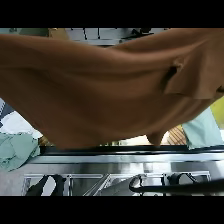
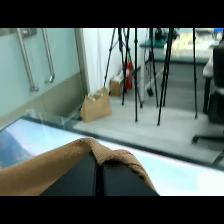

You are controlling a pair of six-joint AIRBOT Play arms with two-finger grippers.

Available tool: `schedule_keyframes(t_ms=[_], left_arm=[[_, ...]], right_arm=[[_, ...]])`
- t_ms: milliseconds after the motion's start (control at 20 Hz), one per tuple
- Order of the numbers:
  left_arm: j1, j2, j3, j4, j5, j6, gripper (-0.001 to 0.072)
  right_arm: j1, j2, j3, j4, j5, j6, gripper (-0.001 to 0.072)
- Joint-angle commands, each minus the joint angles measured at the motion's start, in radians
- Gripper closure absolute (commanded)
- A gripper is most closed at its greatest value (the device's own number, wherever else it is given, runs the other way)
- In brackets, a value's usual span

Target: Fold the shirts.

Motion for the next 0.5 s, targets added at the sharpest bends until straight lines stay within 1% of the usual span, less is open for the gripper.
schedule_keyframes(t_ms=[0, 100, 250, 350, 450], left_arm=[[-0.148, -0.147, -0.068, 0.091, -0.002, 0.031, 0.0695], [-0.261, -0.264, -0.153, 0.211, 0.032, 0.058, 0.0695], [-0.368, -0.452, -0.256, 0.371, 0.16, 0.068, 0.0695], [-0.404, -0.596, -0.268, 0.455, 0.221, 0.067, 0.0695], [-0.412, -0.744, -0.232, 0.495, 0.228, 0.067, 0.0695]], right_arm=[[0.01, -0.097, -0.141, 0.049, 0.073, -0.061, 0.0693], [0.085, -0.163, -0.304, 0.036, 0.051, -0.137, 0.0694], [0.237, -0.308, -0.489, -0.062, -0.114, -0.214, 0.0693], [0.322, -0.448, -0.513, -0.091, -0.206, -0.239, 0.0693], [0.383, -0.598, -0.509, -0.091, -0.303, -0.261, 0.0694]])
